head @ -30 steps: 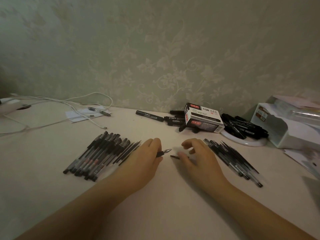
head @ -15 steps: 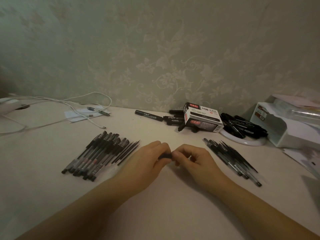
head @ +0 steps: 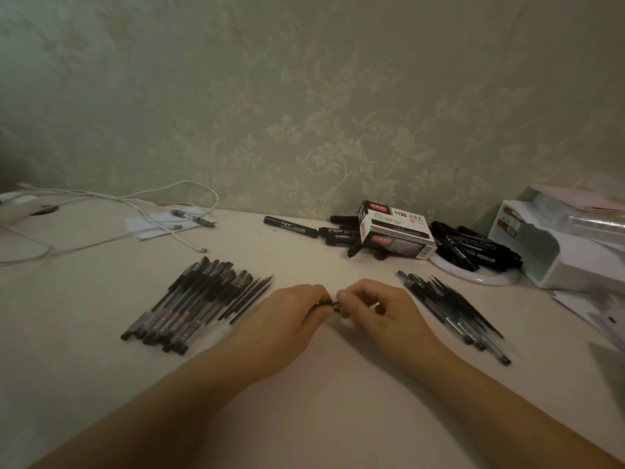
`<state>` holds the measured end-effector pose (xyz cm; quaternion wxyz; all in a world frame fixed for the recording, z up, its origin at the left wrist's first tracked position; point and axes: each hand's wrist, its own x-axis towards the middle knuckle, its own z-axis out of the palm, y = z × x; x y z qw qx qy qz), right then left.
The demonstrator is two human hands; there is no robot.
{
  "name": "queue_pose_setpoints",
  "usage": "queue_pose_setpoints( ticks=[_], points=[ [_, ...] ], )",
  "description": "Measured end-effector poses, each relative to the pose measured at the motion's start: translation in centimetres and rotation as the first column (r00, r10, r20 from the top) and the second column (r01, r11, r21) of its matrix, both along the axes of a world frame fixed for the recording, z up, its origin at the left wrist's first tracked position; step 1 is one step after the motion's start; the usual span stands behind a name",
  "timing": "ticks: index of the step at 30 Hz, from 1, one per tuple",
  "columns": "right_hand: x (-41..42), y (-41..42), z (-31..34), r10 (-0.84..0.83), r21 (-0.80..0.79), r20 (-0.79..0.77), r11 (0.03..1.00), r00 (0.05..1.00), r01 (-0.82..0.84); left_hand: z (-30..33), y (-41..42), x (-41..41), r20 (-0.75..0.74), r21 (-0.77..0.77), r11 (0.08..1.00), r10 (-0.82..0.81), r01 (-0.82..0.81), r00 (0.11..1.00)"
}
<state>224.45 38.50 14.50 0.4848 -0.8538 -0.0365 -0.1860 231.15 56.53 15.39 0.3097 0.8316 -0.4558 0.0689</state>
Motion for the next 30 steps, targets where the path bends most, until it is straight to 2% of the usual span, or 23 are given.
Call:
queue_pose_setpoints(
  ticks=[18,30],
  points=[
    [0.22,-0.35,-0.27,0.003,-0.036,-0.009,0.999,1.000,-0.003,-0.36,0.13,0.08,0.002,-0.025,1.000,0.006,-0.006,1.000],
    [0.06,-0.17,0.03,0.001,0.010,-0.021,1.000,1.000,-0.001,-0.14,0.02,-0.10,-0.024,-0.028,1.000,0.000,-0.001,1.000]
  ],
)
